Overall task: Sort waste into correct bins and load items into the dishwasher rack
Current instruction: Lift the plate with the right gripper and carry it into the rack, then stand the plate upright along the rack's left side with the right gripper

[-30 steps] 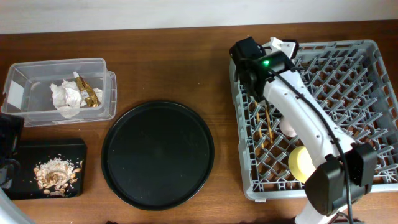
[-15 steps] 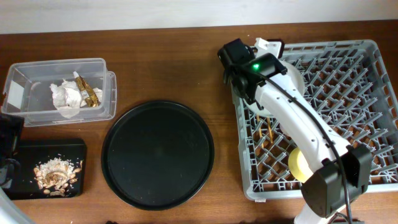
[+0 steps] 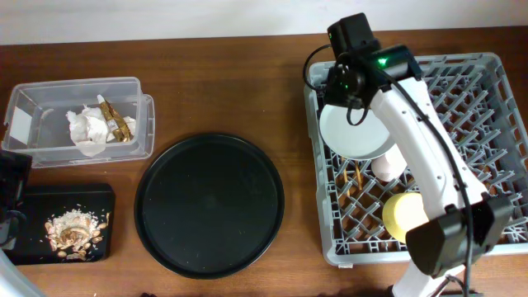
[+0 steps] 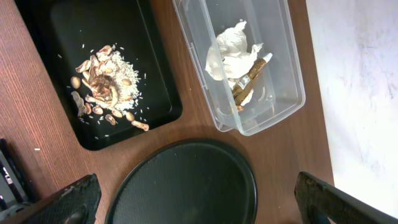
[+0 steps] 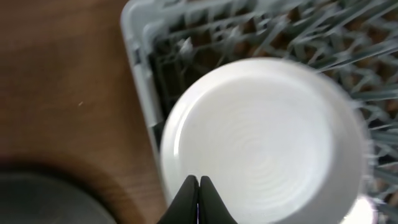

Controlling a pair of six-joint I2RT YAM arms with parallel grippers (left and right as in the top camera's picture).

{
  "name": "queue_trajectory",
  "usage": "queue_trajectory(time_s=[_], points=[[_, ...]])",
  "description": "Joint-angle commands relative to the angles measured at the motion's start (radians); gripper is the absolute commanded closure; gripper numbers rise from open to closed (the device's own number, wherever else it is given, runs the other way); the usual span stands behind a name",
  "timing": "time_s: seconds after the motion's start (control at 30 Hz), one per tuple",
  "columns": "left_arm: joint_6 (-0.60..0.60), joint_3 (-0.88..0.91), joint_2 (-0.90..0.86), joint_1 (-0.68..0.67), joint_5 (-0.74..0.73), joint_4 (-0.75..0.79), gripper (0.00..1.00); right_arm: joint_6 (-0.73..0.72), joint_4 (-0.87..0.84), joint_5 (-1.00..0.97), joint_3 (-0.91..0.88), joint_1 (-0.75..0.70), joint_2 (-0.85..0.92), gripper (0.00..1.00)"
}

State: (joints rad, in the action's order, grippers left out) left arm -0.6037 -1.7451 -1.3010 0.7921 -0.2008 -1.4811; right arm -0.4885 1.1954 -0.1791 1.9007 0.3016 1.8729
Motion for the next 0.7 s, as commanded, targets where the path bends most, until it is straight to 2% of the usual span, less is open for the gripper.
queue_trajectory(time_s=[0.0,0.2,0.4,0.67], points=[[-0.010,0.000,-0.002,-0.004,0.011,-0.001,0.01,0.014,0.001,0.101,-0.006,0.018,0.090,0.96],[-0.010,0.000,-0.002,-0.004,0.011,-0.001,0.01,0.013,0.013,0.100,-0.006,0.017,0.195,0.96],[-0.010,0.000,-0.002,-0.004,0.011,-0.001,0.01,0.013,0.031,0.100,-0.020,0.017,0.200,0.96],[-0.010,0.000,-0.002,-0.004,0.011,-0.001,0.01,0.013,-0.049,0.100,-0.144,0.017,0.200,0.96]])
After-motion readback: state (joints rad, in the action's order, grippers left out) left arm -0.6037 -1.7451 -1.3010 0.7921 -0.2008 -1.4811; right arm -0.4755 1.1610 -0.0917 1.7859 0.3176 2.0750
